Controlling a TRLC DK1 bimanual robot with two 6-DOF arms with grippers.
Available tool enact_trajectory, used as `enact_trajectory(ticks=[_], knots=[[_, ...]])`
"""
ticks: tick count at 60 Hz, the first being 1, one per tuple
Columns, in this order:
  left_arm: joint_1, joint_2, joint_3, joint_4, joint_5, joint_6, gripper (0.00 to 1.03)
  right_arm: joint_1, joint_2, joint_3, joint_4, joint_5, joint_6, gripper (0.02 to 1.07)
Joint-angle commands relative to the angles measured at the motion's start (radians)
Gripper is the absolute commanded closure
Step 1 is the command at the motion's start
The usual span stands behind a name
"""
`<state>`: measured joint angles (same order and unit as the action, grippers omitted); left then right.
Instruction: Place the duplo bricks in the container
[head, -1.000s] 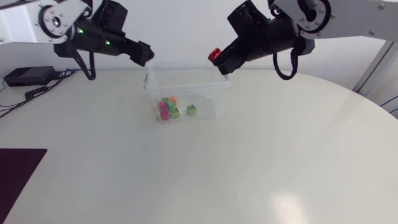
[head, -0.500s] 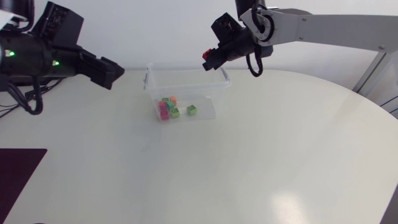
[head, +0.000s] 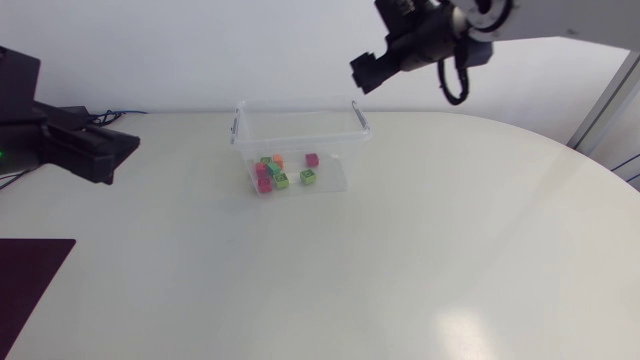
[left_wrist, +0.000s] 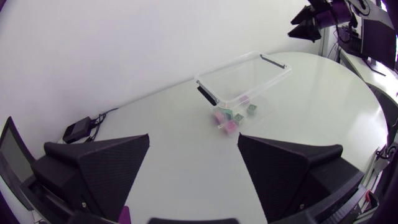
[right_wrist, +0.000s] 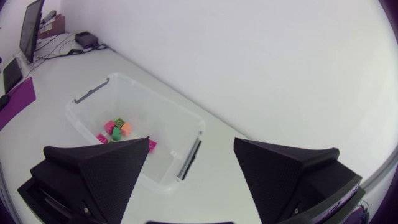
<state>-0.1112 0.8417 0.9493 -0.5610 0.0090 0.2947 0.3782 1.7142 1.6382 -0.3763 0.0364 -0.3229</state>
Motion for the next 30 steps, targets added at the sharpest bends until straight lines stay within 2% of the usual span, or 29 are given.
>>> enact_trajectory(ticks=[1,11,16,30], knots=[[0.027,-0.072,-0.044,-0.013,-0.007,0.003,0.04,-0.033,-0.117,-0.100,0.025,0.042,0.048,0.06],[0.085,-0.204,-0.159,0.016,-0.007,0.024,0.04,-0.108,-0.384,-0.353,0.134,0.059,0.093,0.06],[0.111,-0.289,-0.227,0.059,-0.007,0.024,0.04,-0.139,-0.485,-0.449,0.142,0.060,0.091,0.06],[0.117,-0.438,-0.360,0.125,-0.030,0.021,0.04,-0.225,-0.749,-0.680,0.185,0.074,0.113,0.06]])
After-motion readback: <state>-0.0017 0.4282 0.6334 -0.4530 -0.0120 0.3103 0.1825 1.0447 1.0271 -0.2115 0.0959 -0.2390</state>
